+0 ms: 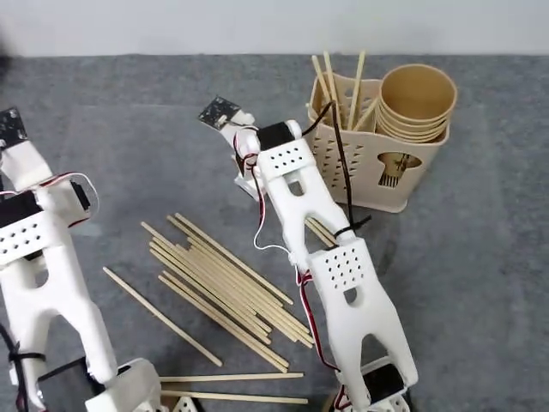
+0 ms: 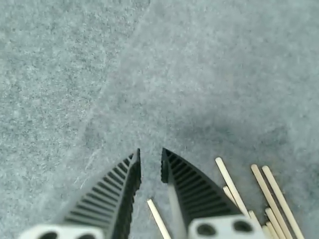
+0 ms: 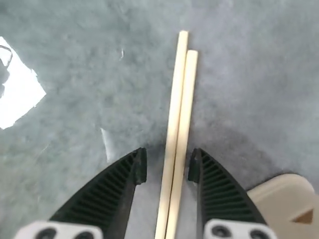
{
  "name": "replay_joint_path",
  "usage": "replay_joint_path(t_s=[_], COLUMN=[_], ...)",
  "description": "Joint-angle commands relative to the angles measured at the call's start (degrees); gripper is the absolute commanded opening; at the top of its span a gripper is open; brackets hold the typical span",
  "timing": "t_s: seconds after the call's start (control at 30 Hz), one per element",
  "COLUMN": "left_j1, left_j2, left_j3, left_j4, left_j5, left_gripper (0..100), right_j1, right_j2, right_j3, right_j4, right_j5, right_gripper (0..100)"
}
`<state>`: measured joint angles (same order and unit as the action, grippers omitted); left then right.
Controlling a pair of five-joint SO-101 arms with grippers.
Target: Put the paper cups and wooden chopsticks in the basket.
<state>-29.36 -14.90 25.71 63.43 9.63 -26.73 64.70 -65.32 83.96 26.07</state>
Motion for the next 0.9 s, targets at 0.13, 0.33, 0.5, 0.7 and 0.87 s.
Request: replay_joint_path(t_s=[0.13, 0.33, 0.5, 0.7, 0.87], left_j1=[-0.1, -0.1, -0.1, -0.1, -0.1], left_j2=[-2.7, -2.8, -2.8, -2.7, -2.7], left_j3=[-0.4, -0.4, -0.4, -0.4, -0.4], left_j4=[-1.6, -1.6, -1.6, -1.6, -1.6], left_j5=[-0.4, -0.2, -0.1, -0.1, -0.1], left_gripper=[7, 7, 7, 7, 7], right_j1=[0.4, -1.0, -3.3, -5.5, -5.6], right_j2=[1.4, 1.3, 1.4, 0.8, -4.4], right_j3=[-3.0, -3.1, -7.7, -15.5, -11.8], right_j4=[3.0, 9.5, 15.8, 19.2, 19.2], right_j5=[0.0, 0.1, 0.0, -2.4, -2.7], right_gripper=[15.4, 5.9, 0.9, 0.7, 0.7])
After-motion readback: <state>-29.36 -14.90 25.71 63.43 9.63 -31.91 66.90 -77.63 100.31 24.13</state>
